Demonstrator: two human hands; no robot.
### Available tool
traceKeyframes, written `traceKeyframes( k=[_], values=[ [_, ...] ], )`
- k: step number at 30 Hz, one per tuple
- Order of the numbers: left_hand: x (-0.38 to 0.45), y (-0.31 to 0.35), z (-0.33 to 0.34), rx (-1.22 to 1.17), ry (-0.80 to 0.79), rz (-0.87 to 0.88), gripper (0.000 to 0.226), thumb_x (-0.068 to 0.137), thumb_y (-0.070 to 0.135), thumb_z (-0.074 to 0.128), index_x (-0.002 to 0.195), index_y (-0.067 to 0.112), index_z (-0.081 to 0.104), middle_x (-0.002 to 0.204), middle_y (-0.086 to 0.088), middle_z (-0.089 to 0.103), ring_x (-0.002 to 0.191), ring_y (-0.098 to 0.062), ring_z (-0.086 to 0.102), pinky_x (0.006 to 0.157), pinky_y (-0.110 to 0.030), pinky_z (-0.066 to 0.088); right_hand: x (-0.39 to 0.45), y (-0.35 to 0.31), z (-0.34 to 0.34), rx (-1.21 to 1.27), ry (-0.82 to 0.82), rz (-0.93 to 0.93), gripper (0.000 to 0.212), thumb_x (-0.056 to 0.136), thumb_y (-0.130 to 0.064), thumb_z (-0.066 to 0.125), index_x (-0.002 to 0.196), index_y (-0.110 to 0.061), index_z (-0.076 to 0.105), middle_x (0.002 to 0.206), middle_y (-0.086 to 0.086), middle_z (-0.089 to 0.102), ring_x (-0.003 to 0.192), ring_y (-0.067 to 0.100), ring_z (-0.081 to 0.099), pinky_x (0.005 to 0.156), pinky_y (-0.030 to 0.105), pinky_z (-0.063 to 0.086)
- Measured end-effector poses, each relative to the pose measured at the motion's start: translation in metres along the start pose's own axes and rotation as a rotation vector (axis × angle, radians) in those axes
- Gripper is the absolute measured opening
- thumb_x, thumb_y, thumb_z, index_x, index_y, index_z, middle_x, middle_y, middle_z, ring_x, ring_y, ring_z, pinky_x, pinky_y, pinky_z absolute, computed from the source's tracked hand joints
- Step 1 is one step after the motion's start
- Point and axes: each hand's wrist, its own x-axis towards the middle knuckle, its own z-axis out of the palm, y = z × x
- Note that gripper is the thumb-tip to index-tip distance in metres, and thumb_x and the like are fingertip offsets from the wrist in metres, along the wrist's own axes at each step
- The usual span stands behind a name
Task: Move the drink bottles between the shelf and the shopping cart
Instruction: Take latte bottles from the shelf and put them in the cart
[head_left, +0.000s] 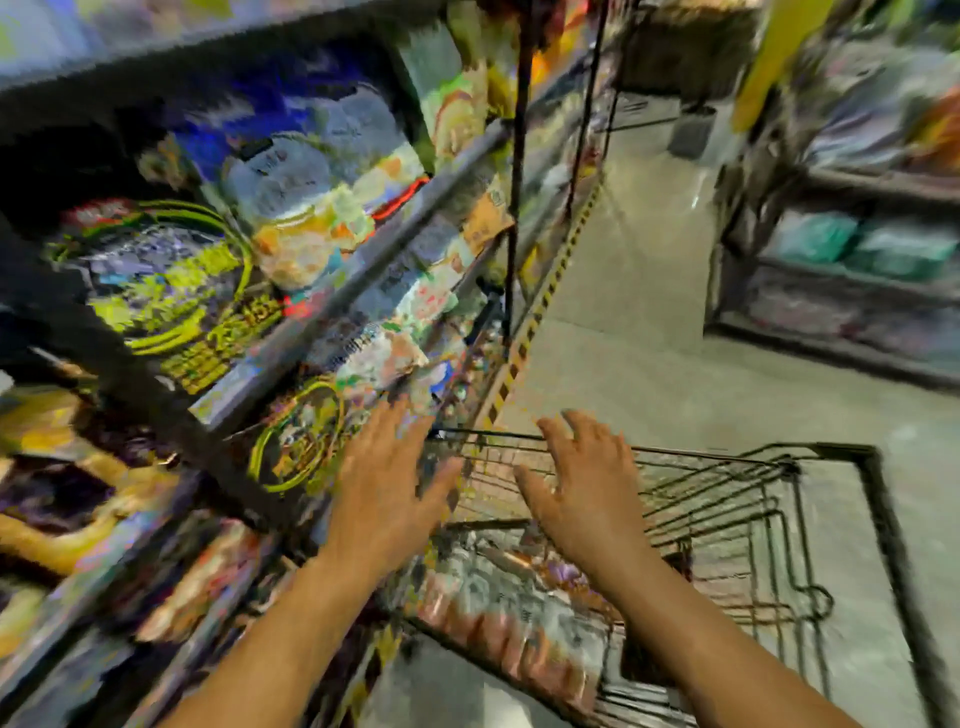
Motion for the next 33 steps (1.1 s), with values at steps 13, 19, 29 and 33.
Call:
traceKeyframes(
  k=[13, 19, 29, 33],
  values=[
    [0.04, -0.015, 0.246, -0.051, -0.594, -0.249, 0.088, 0.091, 0.083, 0.031, 0.151, 0.021, 0.047, 0.154, -0.011, 0.048, 0.141, -0.035, 0.044, 0.111, -0.053, 0.043, -0.017, 0.161, 0.159, 0.028, -0.348, 0.45, 0.07, 0.097, -0.064, 0.051, 0.154, -0.024, 0.044, 0.156, 0.011, 0.049, 0.136, 0.036, 0.051, 0.112, 0.054, 0.044],
    [0.037, -0.058, 0.31, -0.066, -0.788, -0.524, 0.073, 0.096, 0.057, 0.06, 0.153, 0.015, 0.044, 0.154, -0.019, 0.045, 0.137, -0.039, 0.047, 0.11, -0.047, 0.042, -0.039, 0.17, 0.243, 0.21, -0.594, 0.712, 0.066, 0.097, -0.056, 0.06, 0.15, -0.02, 0.044, 0.147, 0.011, 0.049, 0.13, 0.038, 0.051, 0.1, 0.051, 0.053],
    [0.037, -0.148, 0.423, -0.027, -0.965, -0.779, 0.074, 0.072, 0.027, 0.072, 0.137, 0.005, 0.047, 0.131, -0.021, 0.059, 0.113, -0.041, 0.061, 0.086, -0.043, 0.054, -0.064, 0.157, 0.403, 0.537, -0.804, 1.211, 0.082, 0.061, -0.055, 0.079, 0.122, -0.003, 0.06, 0.105, 0.01, 0.077, 0.103, 0.031, 0.076, 0.083, 0.036, 0.06],
    [0.034, -0.153, 0.449, -0.034, -0.96, -0.778, 0.083, 0.083, 0.026, 0.078, 0.152, 0.008, 0.036, 0.138, -0.021, 0.06, 0.119, -0.042, 0.061, 0.089, -0.042, 0.054, -0.067, 0.151, 0.426, 0.474, -0.836, 1.185, 0.087, 0.069, -0.054, 0.071, 0.135, -0.002, 0.049, 0.108, 0.012, 0.077, 0.101, 0.033, 0.074, 0.087, 0.044, 0.062]
  ],
)
